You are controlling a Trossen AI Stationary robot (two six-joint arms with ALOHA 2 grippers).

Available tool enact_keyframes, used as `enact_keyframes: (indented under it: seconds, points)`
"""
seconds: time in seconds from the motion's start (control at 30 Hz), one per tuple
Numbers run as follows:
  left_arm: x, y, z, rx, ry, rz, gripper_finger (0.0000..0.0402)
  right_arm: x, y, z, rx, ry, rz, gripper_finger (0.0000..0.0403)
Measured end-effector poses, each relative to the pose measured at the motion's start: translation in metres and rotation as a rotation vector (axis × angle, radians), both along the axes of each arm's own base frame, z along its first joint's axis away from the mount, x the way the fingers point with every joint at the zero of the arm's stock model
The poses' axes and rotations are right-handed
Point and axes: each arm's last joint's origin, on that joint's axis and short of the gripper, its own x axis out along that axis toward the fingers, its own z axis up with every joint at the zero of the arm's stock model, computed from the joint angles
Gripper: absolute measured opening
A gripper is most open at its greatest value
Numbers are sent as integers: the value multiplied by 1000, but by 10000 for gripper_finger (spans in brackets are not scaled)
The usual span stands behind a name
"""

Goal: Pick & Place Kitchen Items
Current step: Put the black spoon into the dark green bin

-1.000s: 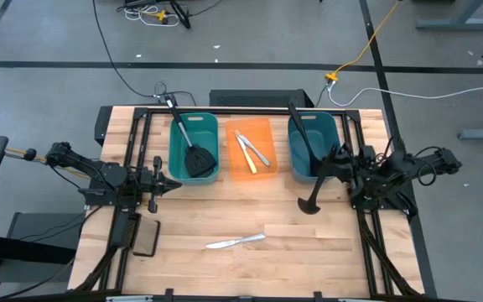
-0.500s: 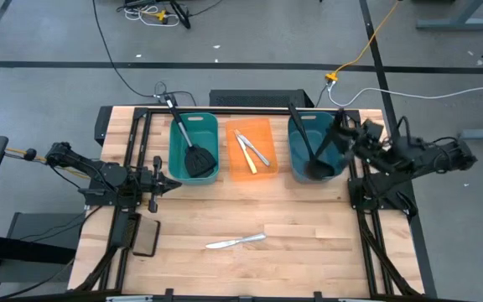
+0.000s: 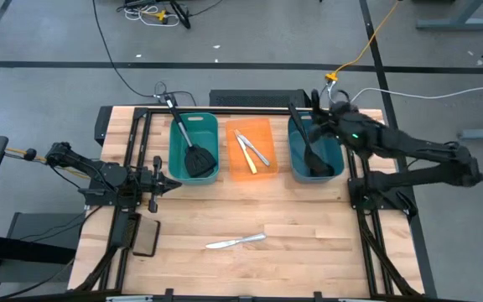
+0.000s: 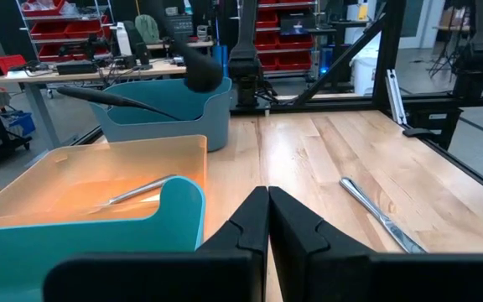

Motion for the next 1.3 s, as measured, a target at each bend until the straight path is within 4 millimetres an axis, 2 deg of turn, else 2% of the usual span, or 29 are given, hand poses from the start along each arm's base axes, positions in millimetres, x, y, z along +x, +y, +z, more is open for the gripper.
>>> enact_keyframes:
  seconds: [0.23, 0.53, 0.83, 1.3]
  points:
    - [0, 0, 0, 0, 0, 0, 18, 18, -43, -24, 98, 99, -47, 85]
    - [0, 0, 0, 4, 1, 0, 18, 33, -76, -56, 192, 233, -92, 85]
    - [0, 0, 0, 11, 1, -1, 18, 41, -96, -74, 301, 213, -58, 85]
    - [0, 0, 0, 12, 2, -1, 18, 47, -110, -104, 392, 341, -113, 85]
